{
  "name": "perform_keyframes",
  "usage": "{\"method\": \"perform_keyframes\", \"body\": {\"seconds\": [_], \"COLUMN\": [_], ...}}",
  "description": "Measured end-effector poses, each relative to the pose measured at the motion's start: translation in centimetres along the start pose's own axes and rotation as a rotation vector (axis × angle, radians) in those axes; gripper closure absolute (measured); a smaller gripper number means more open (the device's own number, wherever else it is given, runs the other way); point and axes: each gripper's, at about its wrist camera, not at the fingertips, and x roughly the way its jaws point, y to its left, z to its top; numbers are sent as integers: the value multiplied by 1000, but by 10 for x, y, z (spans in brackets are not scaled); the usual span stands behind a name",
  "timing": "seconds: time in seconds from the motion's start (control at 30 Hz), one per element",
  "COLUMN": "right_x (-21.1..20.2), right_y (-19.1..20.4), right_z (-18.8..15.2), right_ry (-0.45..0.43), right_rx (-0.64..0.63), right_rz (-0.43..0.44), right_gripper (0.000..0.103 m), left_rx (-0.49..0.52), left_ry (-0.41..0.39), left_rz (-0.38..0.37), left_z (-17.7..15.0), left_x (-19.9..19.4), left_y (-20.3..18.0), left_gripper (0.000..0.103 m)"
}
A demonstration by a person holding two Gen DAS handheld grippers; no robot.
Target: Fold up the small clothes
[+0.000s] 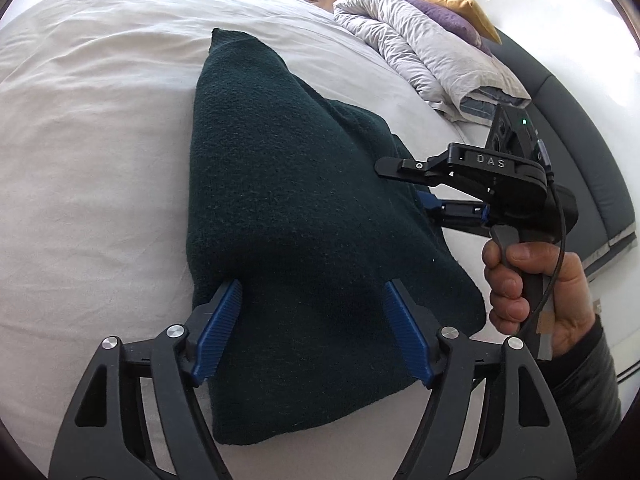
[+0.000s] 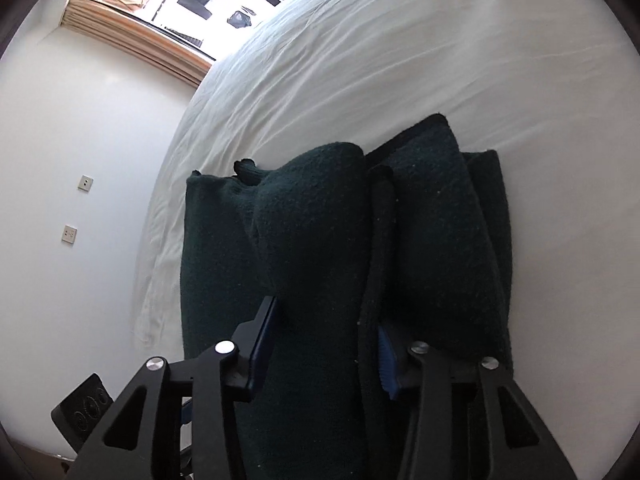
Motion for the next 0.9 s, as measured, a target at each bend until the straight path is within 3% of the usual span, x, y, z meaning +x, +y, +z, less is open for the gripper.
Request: {"method": "perform_keyframes", "body": {"seconds": [0.03,0.07,0.1,0.27,0.47,0.7,0.9], "right_x": [0,-2,-4,-17,-31,-35,-24], "right_y": [-1,-1,-2,7,8,-11,-38], "right_z": [0,0,-1,0,9,14,7], "right_ry": [1,-3,-13,-69,-122,-158,-131], "right_rx": [-9,-17,-23,-97,-91,-19,57], "right_rz": [-15,-30,-47,-97,-104,-91,-39], "right_gripper": [73,87,91,93,93,93,93], "left_rx": [-2,-11,-18,-9,8,71,105], "left_ry": [-2,-3,-3,3,4,15,17], "left_rz": [-2,-8,-13,-12,-23,-48,-36], "left_z": [1,1,1,4,8,15,8], "left_x": [1,1,2,1,3,13,22], "left_y": [-2,0,1,0,-8,-30,-32], "left_gripper": [31,31,31,29,29,29,29]}}
